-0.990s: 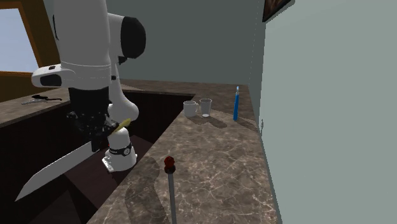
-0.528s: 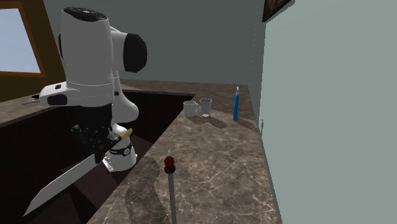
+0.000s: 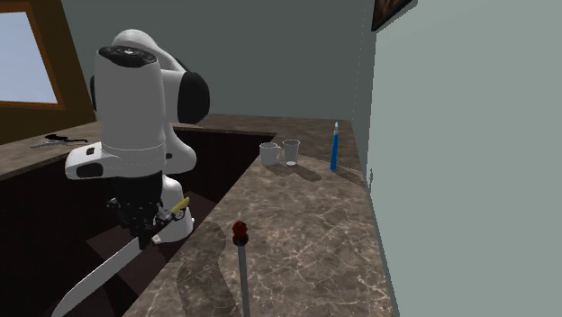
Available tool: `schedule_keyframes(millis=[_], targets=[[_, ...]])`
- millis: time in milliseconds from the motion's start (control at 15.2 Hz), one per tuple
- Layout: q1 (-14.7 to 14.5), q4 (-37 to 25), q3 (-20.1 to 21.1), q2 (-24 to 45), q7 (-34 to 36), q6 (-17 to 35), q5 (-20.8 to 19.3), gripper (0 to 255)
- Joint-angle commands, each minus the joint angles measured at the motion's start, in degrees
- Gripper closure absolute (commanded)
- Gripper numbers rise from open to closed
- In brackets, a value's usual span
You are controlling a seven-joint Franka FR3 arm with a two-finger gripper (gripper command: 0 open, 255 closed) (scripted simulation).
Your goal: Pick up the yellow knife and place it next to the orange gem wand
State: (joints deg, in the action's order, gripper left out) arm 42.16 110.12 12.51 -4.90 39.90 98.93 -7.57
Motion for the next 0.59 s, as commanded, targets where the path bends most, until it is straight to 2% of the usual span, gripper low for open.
schedule_keyframes(millis=[0, 528], targets=[[0.0, 1.6, 0.0, -0.1, 0.3, 1.5, 0.0, 255], [0.0, 6.6, 0.1, 1.0, 1.2, 7.5, -0.4, 255]])
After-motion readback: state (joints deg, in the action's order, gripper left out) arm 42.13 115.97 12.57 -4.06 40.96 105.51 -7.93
